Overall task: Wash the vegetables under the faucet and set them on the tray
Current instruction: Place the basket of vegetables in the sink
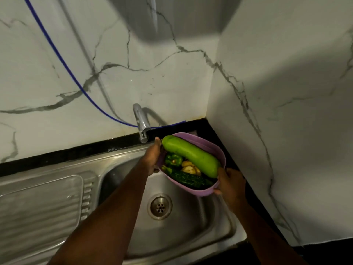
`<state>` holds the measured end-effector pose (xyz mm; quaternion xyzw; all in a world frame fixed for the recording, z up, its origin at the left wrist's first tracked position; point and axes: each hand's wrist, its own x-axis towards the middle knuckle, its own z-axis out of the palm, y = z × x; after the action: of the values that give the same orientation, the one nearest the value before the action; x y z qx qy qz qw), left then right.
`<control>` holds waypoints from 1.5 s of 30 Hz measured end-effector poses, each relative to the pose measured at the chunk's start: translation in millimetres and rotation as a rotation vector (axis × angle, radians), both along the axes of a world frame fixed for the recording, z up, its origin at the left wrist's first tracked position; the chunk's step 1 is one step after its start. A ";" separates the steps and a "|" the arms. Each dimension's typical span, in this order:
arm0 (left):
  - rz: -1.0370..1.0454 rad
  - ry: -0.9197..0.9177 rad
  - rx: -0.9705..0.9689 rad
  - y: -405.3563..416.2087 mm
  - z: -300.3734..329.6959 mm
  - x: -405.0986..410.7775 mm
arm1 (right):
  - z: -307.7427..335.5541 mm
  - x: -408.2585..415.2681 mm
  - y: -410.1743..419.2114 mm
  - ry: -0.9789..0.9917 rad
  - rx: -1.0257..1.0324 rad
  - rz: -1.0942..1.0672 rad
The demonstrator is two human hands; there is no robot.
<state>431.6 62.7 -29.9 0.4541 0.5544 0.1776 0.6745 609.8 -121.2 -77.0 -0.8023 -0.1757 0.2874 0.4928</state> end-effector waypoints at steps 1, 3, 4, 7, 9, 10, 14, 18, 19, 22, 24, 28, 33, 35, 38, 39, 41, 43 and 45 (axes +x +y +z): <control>0.013 0.023 -0.011 -0.8 -8.5 -13.1 | 1.5 2.3 6.3 -0.020 -0.019 0.040; 0.062 0.067 -0.019 -5.3 -24.4 -39.7 | 6.9 0.8 19.8 0.015 -0.051 0.132; 0.095 0.073 -0.030 -9.0 -31.8 -50.5 | 5.9 -0.3 26.8 0.044 -0.060 0.174; 0.195 0.081 -0.050 -22.8 -45.9 -80.9 | -7.5 -12.3 47.4 0.073 -0.085 0.267; 0.263 0.076 -0.030 -26.7 -60.7 -97.0 | -22.5 -22.7 58.3 0.054 -0.085 0.306; 0.293 0.075 -0.013 -25.1 -74.3 -106.7 | -34.3 -29.7 64.3 0.047 -0.081 0.323; 0.396 0.045 0.035 -2.6 -137.1 -132.3 | -73.5 -46.6 85.7 -0.010 -0.094 0.354; 0.392 0.138 0.100 -2.2 -157.4 -138.8 | -106.3 -58.9 103.9 -0.129 -0.147 0.319; 0.397 0.161 0.117 -3.3 -161.8 -139.4 | -112.5 -61.2 106.5 -0.148 -0.149 0.302; 0.383 0.199 0.127 -2.6 -179.1 -144.5 | -134.2 -67.1 114.0 -0.217 -0.166 0.263; 0.362 0.207 0.137 -4.5 -187.7 -146.6 | -145.9 -70.6 115.3 -0.238 -0.177 0.273; 0.333 0.267 0.196 1.7 -190.9 -149.5 | -150.2 -71.7 118.9 -0.287 -0.163 0.297; 0.295 0.369 0.281 12.7 -199.1 -151.4 | -151.9 -64.0 119.3 -0.338 -0.171 0.351; 0.296 0.392 0.334 17.4 -199.6 -155.3 | -153.5 -61.3 121.5 -0.387 -0.203 0.400; 0.221 0.458 0.366 26.7 -204.3 -161.1 | -153.1 -56.9 124.0 -0.438 -0.240 0.444; 0.186 0.490 0.376 26.7 -204.7 -161.7 | -152.1 -56.6 124.1 -0.446 -0.255 0.457; 0.123 0.573 0.410 26.1 -203.4 -162.8 | -145.8 -59.2 122.3 -0.466 -0.287 0.488; 0.082 0.667 0.454 23.9 -195.3 -161.9 | -134.5 -62.1 121.0 -0.493 -0.318 0.511; 0.062 0.805 0.528 16.1 -181.0 -159.2 | -123.6 -62.8 123.8 -0.530 -0.330 0.498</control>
<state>272.4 78.8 -210.9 0.6257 0.7207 0.1426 0.2620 547.0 2.6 -200.6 -0.8498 -0.4375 0.2055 0.2102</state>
